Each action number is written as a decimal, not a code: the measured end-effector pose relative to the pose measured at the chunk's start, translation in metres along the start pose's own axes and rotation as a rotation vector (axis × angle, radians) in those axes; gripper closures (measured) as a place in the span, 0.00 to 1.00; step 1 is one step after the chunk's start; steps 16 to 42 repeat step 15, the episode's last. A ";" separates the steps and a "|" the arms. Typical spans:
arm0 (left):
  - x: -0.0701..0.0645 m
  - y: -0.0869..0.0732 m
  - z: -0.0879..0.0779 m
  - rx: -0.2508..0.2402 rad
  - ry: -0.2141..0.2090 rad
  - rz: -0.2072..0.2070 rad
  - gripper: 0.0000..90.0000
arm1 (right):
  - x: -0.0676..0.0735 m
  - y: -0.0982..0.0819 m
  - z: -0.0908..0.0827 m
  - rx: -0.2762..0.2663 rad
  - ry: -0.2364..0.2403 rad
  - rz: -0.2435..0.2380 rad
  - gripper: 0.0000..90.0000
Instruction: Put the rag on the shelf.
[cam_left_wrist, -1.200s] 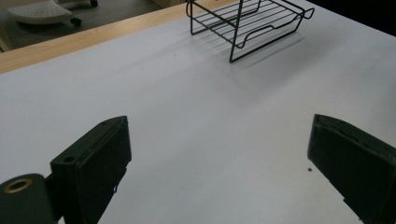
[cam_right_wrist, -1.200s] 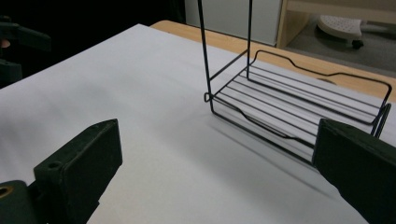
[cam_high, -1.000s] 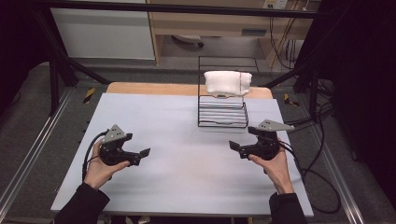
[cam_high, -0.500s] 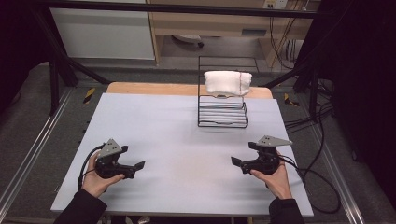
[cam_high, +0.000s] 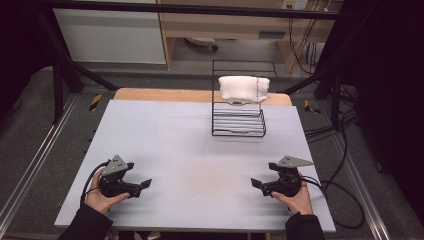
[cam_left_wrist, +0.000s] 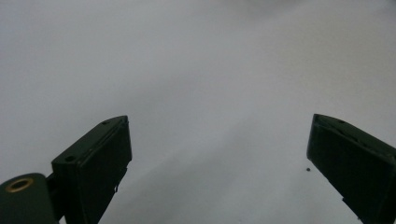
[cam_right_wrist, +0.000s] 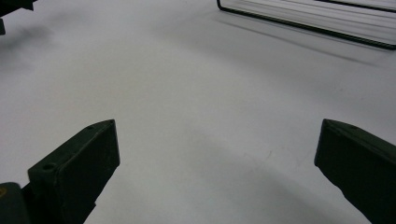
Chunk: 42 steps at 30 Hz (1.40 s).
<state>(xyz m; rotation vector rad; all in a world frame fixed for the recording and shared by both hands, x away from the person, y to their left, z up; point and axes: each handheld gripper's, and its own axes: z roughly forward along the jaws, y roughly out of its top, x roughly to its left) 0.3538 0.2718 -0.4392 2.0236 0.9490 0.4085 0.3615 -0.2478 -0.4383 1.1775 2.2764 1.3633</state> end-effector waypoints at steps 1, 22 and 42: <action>0.000 0.000 0.000 0.000 0.001 0.000 0.07 | 0.000 0.000 0.000 -0.001 0.001 0.003 0.01; -0.001 -0.002 0.000 -0.003 -0.013 -0.004 0.07 | 0.000 -0.004 0.002 0.029 0.003 -0.001 0.01; -0.001 -0.002 0.000 -0.003 -0.013 -0.004 0.07 | 0.000 -0.004 0.002 0.029 0.003 -0.001 0.01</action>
